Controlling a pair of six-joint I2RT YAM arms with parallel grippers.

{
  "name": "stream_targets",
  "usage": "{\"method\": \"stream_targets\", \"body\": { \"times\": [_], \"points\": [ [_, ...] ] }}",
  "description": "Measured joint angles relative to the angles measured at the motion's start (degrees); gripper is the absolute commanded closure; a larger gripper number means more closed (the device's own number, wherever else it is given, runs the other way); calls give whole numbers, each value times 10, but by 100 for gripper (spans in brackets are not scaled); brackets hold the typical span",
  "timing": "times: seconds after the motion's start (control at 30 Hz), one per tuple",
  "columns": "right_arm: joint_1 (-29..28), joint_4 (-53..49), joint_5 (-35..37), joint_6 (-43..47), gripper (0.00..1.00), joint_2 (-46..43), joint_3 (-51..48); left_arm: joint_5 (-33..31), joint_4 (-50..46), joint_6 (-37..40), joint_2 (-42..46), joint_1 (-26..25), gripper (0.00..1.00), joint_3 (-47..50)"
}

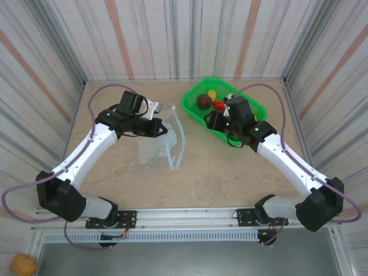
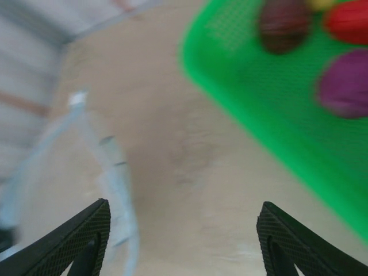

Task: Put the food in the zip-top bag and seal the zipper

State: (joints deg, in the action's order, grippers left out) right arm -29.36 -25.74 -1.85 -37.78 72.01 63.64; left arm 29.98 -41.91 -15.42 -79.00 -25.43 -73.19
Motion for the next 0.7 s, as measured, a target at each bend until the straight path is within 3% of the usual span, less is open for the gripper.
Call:
{"method": "stream_targets", "body": {
  "times": [0.17, 0.3, 0.4, 0.47, 0.7],
  "points": [
    [74, -56, 57, 18, 50, 46, -5, 24, 33, -20, -16, 2, 100, 16],
    [109, -83, 71, 38, 82, 96, -5, 3, 32, -27, -20, -6, 100, 16],
    [125, -97, 70, 50, 96, 128, -5, -12, 40, -30, -13, -13, 100, 23],
    [131, -111, 66, 59, 100, 151, -2, -21, 45, -31, -5, -17, 100, 33],
    [133, -157, 37, 93, 100, 202, 20, -42, 41, -24, 5, -20, 100, 45]
  ]
}}
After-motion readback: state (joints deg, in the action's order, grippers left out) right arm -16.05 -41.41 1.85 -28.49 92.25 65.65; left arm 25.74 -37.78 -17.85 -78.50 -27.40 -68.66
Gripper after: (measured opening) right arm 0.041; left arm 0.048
